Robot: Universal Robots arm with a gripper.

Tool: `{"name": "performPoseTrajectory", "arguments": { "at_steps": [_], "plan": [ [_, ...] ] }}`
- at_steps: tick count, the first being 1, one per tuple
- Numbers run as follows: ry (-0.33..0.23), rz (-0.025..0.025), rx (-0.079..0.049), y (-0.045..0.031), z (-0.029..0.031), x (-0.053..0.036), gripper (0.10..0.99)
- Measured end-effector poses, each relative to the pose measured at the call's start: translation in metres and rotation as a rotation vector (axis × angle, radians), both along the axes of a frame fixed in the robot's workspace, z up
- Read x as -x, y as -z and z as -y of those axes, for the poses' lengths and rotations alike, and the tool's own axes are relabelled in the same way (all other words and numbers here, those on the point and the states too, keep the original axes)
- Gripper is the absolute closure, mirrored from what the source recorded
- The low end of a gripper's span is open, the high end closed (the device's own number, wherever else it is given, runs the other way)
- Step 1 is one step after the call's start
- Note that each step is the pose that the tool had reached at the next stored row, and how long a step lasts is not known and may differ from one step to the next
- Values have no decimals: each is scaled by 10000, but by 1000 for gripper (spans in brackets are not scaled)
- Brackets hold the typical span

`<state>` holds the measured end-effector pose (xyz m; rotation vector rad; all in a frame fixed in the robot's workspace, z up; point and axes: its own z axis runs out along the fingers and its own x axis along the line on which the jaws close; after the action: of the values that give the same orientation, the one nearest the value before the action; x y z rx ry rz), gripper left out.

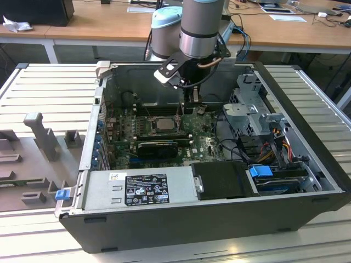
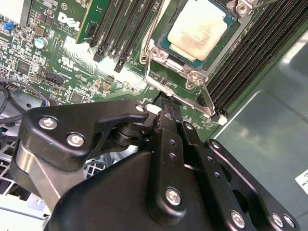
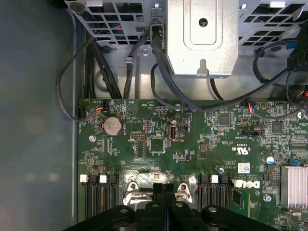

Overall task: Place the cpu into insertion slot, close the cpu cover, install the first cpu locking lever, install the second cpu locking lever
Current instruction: 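Close the cpu cover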

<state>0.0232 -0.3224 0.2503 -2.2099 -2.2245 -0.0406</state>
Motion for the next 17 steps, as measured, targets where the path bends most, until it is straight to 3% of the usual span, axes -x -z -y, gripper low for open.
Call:
{"name": "performPoseTrajectory", "arguments": {
  "at_steps": [17],
  "plan": [
    [0, 0, 1, 0, 0, 34, 980]
  ]
}}
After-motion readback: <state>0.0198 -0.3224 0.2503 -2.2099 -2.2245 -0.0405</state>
